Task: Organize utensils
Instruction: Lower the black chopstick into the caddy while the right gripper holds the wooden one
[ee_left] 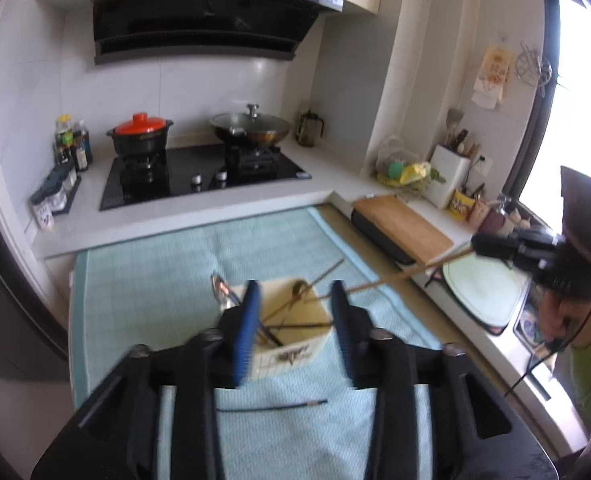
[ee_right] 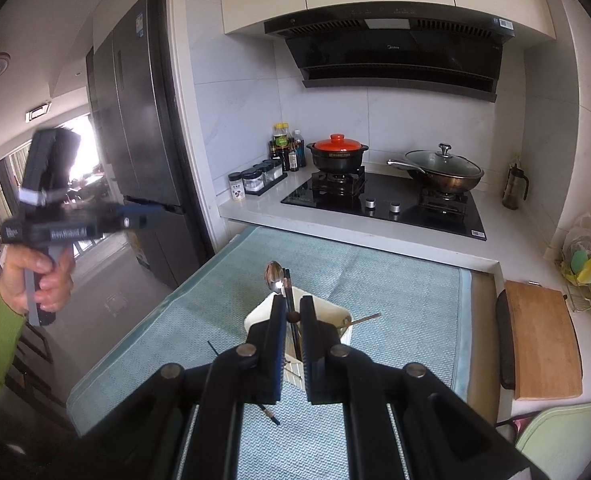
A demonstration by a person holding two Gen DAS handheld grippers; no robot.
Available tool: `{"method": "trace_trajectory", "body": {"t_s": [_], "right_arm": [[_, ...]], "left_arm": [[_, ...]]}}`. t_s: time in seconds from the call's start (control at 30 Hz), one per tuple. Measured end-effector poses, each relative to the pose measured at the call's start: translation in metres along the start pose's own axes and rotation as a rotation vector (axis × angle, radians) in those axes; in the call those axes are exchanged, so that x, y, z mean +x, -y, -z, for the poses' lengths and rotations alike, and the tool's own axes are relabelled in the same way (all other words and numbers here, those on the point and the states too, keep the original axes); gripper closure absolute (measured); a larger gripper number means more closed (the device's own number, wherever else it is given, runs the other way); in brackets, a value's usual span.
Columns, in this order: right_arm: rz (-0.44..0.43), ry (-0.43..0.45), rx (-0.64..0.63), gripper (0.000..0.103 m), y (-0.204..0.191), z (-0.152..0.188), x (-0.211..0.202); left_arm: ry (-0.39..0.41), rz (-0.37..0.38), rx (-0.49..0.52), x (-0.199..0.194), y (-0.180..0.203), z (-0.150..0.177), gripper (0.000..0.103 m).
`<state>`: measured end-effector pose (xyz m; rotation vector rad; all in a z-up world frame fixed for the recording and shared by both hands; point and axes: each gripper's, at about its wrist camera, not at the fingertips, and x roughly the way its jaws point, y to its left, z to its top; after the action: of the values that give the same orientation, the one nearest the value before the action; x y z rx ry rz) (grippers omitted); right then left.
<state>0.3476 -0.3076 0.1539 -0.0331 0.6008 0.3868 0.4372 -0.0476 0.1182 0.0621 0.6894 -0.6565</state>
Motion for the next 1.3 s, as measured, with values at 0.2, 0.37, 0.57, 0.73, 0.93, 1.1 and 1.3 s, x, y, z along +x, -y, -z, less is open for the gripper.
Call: {"method": "trace_trajectory", "body": {"t_s": [0.2, 0.37, 0.57, 0.73, 0.93, 1.1, 1.3], "right_arm": [[0.013, 0.028, 0.021, 0.096, 0.001, 0.033, -0.041], [0.039, 0.025, 0.06, 0.096, 0.009, 0.054, -0.061], [0.058, 0.016, 0.118, 0.096, 0.021, 0.073, -0.07], [0.068, 0.009, 0.149, 0.096, 0.036, 0.081, -0.068], [0.057, 0.003, 0.185, 0.096, 0.049, 0.092, -0.061], [0.054, 0.005, 0.202, 0.096, 0.054, 0.098, -0.063], [0.064, 0.019, 0.21, 0.096, 0.058, 0.1, -0.073]], "left_arm": [[-0.257, 0.045, 0.27, 0.058, 0.041, 0.129, 0.032], [-0.406, 0.046, 0.706, 0.128, 0.085, 0.195, 0.032], [-0.485, 0.177, 0.596, 0.2, 0.058, 0.182, 0.032], [-0.547, 0.221, 0.568, 0.238, 0.049, 0.187, 0.032], [-0.516, 0.248, 0.565, 0.255, 0.057, 0.184, 0.032], [-0.669, 0.299, 0.46, 0.278, 0.048, 0.188, 0.074], [-0.726, 0.288, 0.477, 0.266, 0.051, 0.2, 0.098]]}}
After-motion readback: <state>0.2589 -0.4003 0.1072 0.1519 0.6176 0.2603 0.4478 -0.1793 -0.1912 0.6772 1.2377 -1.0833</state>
